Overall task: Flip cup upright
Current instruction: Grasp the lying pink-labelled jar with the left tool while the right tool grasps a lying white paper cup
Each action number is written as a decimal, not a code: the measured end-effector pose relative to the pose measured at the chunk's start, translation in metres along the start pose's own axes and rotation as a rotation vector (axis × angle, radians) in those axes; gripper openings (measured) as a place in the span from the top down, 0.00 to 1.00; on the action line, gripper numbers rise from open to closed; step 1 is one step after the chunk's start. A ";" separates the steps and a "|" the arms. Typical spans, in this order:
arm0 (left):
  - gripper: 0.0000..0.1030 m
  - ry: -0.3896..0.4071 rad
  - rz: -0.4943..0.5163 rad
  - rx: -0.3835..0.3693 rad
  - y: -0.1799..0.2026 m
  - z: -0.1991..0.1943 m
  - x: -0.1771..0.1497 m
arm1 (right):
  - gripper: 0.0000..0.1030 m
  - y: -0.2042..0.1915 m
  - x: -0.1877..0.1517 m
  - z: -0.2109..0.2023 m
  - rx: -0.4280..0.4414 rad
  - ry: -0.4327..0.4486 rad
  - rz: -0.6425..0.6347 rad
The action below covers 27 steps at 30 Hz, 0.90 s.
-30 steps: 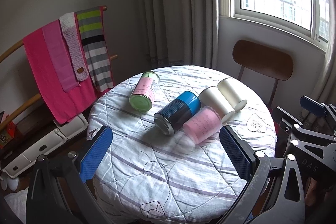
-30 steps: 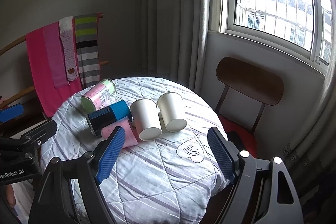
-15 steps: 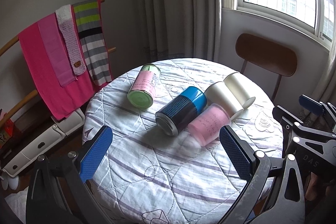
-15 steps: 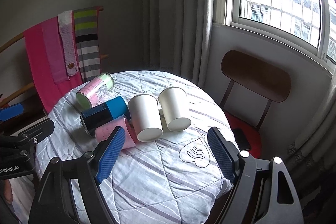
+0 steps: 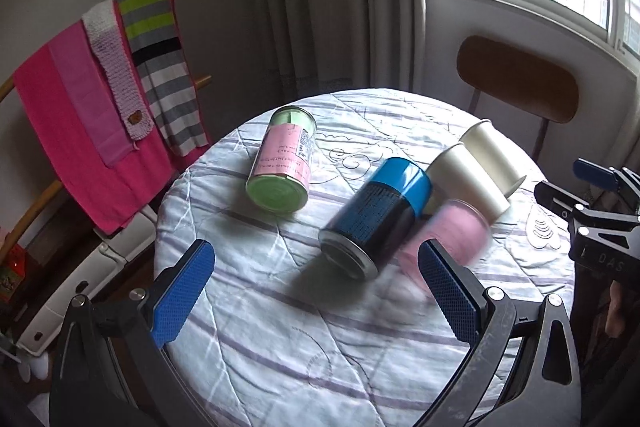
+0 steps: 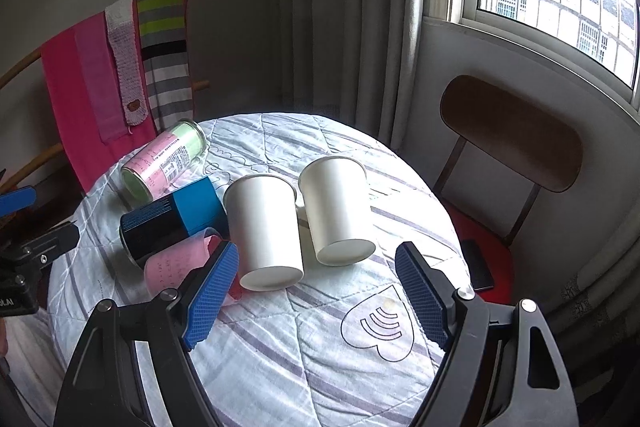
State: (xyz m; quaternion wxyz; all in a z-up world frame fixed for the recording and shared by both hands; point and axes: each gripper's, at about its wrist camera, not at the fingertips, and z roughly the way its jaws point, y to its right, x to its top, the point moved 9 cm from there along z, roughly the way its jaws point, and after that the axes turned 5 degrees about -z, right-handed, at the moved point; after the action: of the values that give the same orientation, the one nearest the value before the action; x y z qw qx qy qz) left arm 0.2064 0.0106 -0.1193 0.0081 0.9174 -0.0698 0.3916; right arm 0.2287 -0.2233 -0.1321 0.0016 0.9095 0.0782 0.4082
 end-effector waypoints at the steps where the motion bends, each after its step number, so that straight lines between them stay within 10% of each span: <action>1: 0.00 -0.011 0.007 -0.007 -0.001 0.006 0.003 | 0.20 0.001 0.002 0.005 0.003 -0.004 0.001; 15: 0.00 -0.165 0.075 -0.090 -0.015 0.090 0.060 | 0.20 0.025 0.035 0.061 0.074 -0.137 -0.012; 27: 0.00 -0.452 0.170 -0.112 -0.020 0.185 0.078 | 0.21 0.034 0.035 0.108 0.184 -0.381 -0.058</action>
State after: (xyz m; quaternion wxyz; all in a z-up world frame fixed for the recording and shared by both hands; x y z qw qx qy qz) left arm 0.3952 0.0081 -0.1902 0.0101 0.9707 -0.1682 0.1715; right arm 0.3360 -0.2454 -0.1759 -0.0552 0.9639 0.1394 0.2199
